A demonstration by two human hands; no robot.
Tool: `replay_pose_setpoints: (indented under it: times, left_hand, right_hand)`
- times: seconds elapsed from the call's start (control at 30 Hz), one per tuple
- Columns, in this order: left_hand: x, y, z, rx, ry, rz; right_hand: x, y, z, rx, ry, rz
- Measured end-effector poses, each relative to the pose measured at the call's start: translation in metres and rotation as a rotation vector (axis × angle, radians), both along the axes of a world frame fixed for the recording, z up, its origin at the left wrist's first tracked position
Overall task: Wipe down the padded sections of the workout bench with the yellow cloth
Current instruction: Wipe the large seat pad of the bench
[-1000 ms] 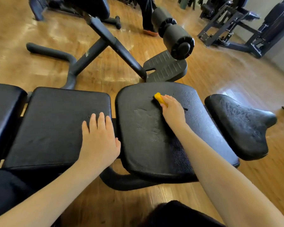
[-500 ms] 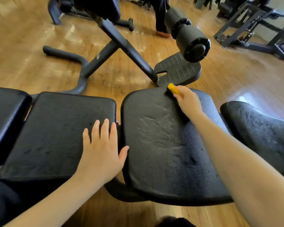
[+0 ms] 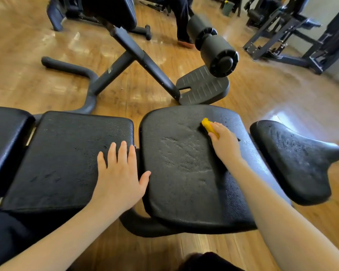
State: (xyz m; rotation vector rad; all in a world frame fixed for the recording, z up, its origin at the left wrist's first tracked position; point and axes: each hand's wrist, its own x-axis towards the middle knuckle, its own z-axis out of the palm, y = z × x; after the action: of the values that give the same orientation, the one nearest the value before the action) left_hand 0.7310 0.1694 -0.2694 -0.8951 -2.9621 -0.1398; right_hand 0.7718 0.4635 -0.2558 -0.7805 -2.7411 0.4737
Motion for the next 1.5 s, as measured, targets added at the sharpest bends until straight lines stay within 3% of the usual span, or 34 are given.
replay_pose_setpoints:
  times: [0.4,0.6,0.73,0.87,1.0,1.2,1.5]
  left_hand:
    - [0.002,-0.003,0.009,-0.009,-0.07,-0.041]
    - [0.006,-0.008,0.013,0.031,-0.105,-0.101]
    - [0.018,-0.006,0.016,0.04,-0.149,-0.204]
    - [0.022,-0.006,0.018,-0.091,-0.159,-0.314]
    - [0.02,-0.008,0.022,-0.112,-0.201,-0.349]
    - [0.021,-0.003,0.021,-0.119,-0.201,-0.337]
    - [0.021,0.0,0.005,-0.056,-0.116,-0.328]
  right_hand:
    - [0.131,-0.081,0.015,-0.014,-0.136,0.057]
    - [0.157,-0.107,0.02,0.022,-0.137,0.071]
    - [0.16,-0.108,0.023,0.036,-0.142,0.109]
    - [0.168,-0.096,0.024,-0.036,-0.167,0.203]
    - [0.18,-0.069,0.023,-0.075,-0.085,0.095]
    - [0.159,-0.05,0.02,-0.089,-0.084,0.05]
    - [0.062,-0.008,0.017,-0.07,-0.035,0.014]
